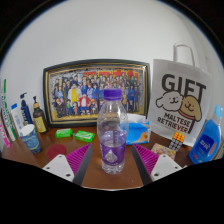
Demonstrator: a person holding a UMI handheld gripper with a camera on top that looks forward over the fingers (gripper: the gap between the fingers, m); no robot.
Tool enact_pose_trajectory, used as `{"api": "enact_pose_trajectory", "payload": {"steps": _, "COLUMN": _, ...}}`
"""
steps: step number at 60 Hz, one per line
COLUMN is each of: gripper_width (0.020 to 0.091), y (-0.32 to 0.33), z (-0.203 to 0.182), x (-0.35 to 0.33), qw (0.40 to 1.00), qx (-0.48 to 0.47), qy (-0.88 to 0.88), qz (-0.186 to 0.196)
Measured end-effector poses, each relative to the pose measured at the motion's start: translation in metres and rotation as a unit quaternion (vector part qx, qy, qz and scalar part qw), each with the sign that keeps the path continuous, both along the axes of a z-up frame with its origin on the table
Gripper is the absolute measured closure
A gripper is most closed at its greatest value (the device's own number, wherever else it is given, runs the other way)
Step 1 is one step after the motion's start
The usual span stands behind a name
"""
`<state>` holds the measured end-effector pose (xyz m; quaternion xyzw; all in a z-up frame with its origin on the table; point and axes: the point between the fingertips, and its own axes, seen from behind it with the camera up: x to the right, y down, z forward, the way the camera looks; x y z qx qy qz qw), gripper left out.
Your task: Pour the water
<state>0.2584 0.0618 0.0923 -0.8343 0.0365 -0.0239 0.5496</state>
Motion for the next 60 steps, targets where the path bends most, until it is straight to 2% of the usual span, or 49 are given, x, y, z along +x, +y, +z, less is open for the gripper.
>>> {"api": "enact_pose_trajectory", "payload": {"steps": 4, "gripper_width": 0.0324, "y": 0.016, "z": -0.009, "x": 0.003, "qw": 1.000, "qx": 0.003, "qy": 0.006, "qz": 0.003}}
{"api": "enact_pose_trajectory", "payload": {"steps": 8, "gripper_width": 0.0402, "y": 0.028, "z": -0.018, "x": 0.004, "qw": 1.000, "qx": 0.002, "qy": 0.006, "qz": 0.010}}
{"api": "enact_pose_trajectory", "payload": {"steps": 13, "gripper_width": 0.0567, "y": 0.039, "z": -0.022, "x": 0.003, "qw": 1.000, "qx": 0.006, "qy": 0.004, "qz": 0.018}}
{"api": "enact_pose_trajectory", "payload": {"steps": 19, "gripper_width": 0.0630, "y": 0.042, "z": -0.020, "x": 0.002, "qw": 1.000, "qx": 0.014, "qy": -0.004, "qz": 0.027}}
{"api": "enact_pose_trajectory", "payload": {"steps": 25, "gripper_width": 0.0732, "y": 0.043, "z": -0.021, "x": 0.001, "qw": 0.999, "qx": 0.013, "qy": -0.012, "qz": 0.035}}
{"api": "enact_pose_trajectory", "payload": {"steps": 33, "gripper_width": 0.0739, "y": 0.043, "z": -0.019, "x": 0.002, "qw": 0.999, "qx": -0.002, "qy": -0.041, "qz": 0.034}}
{"api": "enact_pose_trajectory", "payload": {"steps": 38, "gripper_width": 0.0736, "y": 0.045, "z": -0.005, "x": 0.000, "qw": 0.996, "qx": -0.002, "qy": -0.084, "qz": 0.035}}
{"api": "enact_pose_trajectory", "payload": {"steps": 50, "gripper_width": 0.0738, "y": 0.062, "z": 0.064, "x": -0.027, "qw": 0.964, "qx": 0.011, "qy": -0.259, "qz": 0.049}}
{"api": "enact_pose_trajectory", "payload": {"steps": 60, "gripper_width": 0.0737, "y": 0.082, "z": 0.115, "x": -0.084, "qw": 0.886, "qx": 0.026, "qy": -0.454, "qz": 0.091}}
